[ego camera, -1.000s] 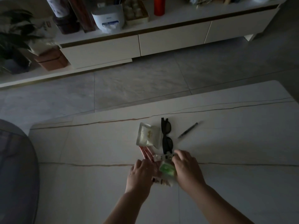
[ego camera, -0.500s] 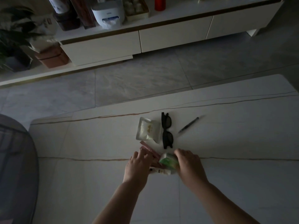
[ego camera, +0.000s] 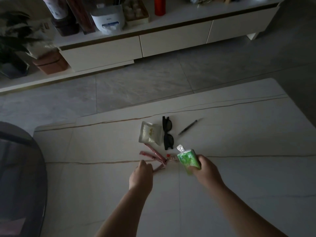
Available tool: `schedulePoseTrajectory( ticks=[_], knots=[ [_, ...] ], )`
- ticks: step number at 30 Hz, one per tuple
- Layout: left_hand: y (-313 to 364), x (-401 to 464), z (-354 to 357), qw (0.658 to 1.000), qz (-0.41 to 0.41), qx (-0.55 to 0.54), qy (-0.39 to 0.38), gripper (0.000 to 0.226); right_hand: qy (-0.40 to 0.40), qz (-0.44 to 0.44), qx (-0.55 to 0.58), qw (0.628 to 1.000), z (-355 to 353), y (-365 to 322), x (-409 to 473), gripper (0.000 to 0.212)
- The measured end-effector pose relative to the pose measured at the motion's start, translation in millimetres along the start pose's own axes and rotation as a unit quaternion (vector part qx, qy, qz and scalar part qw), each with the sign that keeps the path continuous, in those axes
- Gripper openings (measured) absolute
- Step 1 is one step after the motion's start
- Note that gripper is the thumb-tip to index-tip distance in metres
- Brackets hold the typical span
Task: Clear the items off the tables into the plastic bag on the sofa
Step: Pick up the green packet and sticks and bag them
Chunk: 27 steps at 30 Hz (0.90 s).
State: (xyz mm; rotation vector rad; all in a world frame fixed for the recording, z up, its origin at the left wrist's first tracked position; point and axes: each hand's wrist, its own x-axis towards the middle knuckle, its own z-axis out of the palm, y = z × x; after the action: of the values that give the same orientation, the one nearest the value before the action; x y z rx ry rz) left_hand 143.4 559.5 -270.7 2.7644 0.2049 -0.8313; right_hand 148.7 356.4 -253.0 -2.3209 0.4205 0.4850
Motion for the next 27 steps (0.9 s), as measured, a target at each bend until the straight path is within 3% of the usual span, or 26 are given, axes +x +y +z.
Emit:
schedulePoseTrajectory(
  ticks=[11, 14, 20, 23, 27],
  knots=[
    [10, 2, 29, 0.997, -0.07, 0.021, 0.009, 0.035, -0.008, -0.01, 0.025, 1.0, 14, 34, -29, 0.011],
    [14, -10, 27, 0.999, -0.04, 0.007, -0.008, 0.033, -0.009, 0.001, 0.051, 0.999, 8, 35, -38, 0.013],
    [47, -43, 4, 0.986, 0.011, -0.144, -0.08, 0.024, 0.024, 0.029, 0.097, 0.995, -22, 23, -76, 0.04],
    [70, -70, -19, 0.978, 0.042, -0.185, -0.093, 0.017, 0.053, 0.043, 0.132, 0.989, -46, 19, -102, 0.034],
    [104, -116, -63, 0.979, 0.126, -0.146, -0.058, 0.04, 0.088, 0.079, 0.178, 0.977, -90, 14, -141, 0.033]
  ],
)
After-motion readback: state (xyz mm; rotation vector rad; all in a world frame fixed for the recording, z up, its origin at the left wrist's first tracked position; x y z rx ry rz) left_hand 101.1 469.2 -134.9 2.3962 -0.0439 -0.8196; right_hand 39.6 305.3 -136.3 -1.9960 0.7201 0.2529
